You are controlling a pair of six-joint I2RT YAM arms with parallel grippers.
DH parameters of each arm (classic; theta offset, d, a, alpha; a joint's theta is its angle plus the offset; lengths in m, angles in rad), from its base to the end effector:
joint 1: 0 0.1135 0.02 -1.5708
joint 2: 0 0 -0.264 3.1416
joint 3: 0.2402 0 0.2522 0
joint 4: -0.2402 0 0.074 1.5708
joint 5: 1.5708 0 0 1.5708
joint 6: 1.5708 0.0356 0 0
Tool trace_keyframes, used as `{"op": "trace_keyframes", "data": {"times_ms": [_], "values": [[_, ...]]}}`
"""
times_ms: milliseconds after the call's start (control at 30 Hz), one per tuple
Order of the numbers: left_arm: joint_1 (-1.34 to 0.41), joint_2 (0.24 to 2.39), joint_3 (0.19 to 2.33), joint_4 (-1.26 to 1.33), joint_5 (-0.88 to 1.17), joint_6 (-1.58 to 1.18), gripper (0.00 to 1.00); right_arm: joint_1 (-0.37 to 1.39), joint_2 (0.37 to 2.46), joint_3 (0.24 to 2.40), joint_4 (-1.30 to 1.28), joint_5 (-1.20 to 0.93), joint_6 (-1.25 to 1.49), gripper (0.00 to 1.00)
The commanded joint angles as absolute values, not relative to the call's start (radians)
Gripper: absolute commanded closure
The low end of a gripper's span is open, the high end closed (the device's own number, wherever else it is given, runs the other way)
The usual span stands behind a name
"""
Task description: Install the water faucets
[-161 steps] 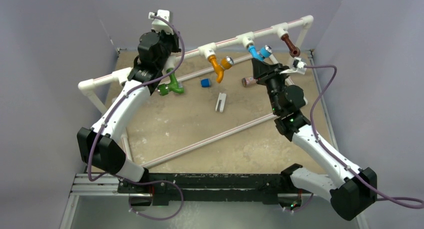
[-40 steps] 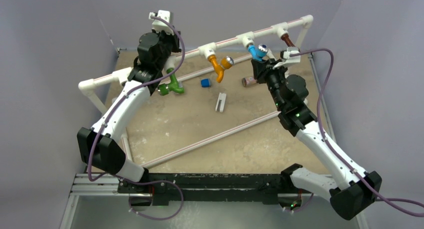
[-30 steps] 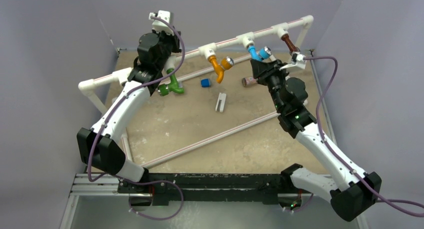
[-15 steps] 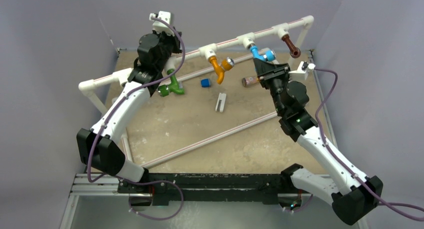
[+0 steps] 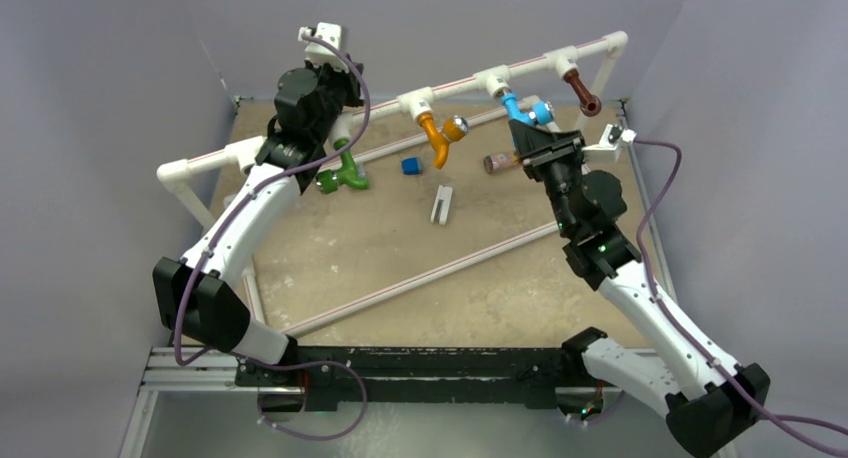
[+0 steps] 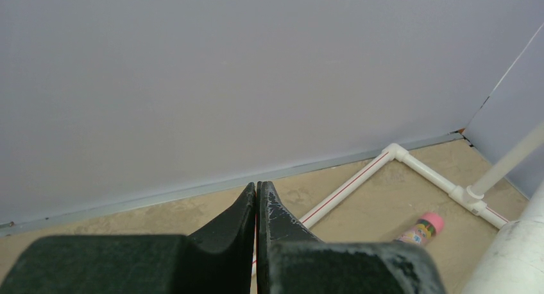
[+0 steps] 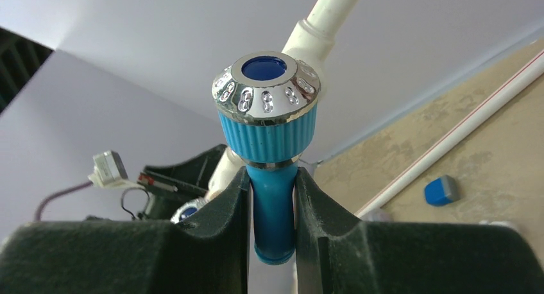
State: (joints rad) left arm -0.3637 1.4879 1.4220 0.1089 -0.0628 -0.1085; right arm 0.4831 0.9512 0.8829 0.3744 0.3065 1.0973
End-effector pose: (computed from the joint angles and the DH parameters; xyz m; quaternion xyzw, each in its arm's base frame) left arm 0.3335 -0.1245 0.4250 0.0655 0.6887 -0.1477 0.7068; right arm 0.1981 0.0918 0.4041 0.2940 0.5196 0.5029 0.6251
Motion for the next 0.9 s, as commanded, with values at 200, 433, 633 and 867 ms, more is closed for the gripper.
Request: {"op": "trace_keyframes", "data": {"times_ms": [200,433,633,867], "values": [[-0.38,1.561,1.318,-0.155,-0.049,-0.086,1.0,0.477,0.851,0.889,0.338,0.249,0.608,1.0],[-0.382,1.565,1.318,-0.155,-0.049,-0.083,1.0,0.477,0.952,1.037,0.195,0.187,0.232,1.0],[-0.383,1.566,1.317,-0.155,-0.05,-0.081,1.0,0.477,1.01,1.102,0.171,0.188,0.034,1.0],[-0.383,1.571,1.316,-0.155,-0.048,-0.08,1.0,0.477,1.033,1.118,0.18,0.217,-0.032,1.0]]}}
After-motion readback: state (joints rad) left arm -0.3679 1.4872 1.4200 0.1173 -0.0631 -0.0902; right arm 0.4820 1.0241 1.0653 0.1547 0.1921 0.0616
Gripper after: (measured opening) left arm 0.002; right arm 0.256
